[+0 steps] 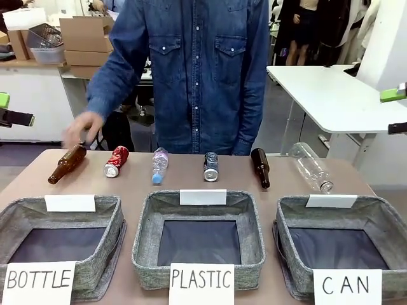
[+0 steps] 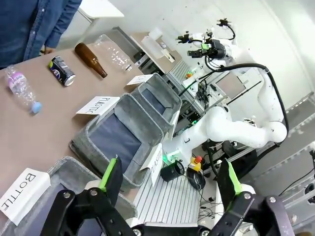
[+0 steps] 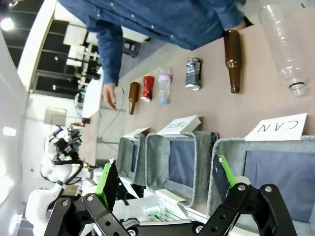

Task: Sort the can waste into the basket.
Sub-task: Pick up the can waste from the table and place it in the right Fabric basket.

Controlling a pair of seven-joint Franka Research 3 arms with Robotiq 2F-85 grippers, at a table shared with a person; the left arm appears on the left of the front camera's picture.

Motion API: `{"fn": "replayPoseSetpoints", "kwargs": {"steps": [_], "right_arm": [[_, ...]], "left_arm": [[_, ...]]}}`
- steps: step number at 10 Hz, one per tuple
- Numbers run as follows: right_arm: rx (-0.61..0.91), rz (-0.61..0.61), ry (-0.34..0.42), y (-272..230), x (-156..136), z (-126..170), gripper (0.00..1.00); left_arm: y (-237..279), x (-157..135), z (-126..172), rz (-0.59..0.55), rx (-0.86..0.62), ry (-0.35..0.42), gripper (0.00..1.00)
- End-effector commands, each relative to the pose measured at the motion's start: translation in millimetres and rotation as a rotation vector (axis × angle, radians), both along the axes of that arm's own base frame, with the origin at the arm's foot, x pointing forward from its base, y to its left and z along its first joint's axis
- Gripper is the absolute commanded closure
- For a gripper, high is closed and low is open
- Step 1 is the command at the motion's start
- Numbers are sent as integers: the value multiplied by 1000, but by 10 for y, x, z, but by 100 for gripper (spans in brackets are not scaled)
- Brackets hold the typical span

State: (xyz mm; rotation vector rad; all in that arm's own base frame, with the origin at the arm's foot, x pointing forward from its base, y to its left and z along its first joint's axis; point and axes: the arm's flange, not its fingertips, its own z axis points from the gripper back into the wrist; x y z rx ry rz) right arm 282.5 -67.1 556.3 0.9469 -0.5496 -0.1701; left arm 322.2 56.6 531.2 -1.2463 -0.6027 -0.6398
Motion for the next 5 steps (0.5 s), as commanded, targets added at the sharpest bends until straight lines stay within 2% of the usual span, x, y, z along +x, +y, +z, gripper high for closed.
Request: {"fn": "replayPoseSetpoints", "kwargs": {"steps": [1, 3, 5], "right_arm": [[-148, 40, 9, 514, 419, 251, 0], [-316, 106, 32, 1191, 1013, 376, 0], [-520, 49, 57, 1899, 1545, 371, 0]], "left_arm": [[9, 21, 19, -13, -24, -29, 0], [9, 21, 19, -13, -24, -29, 0], [9, 21, 19, -13, -24, -29, 0]]}}
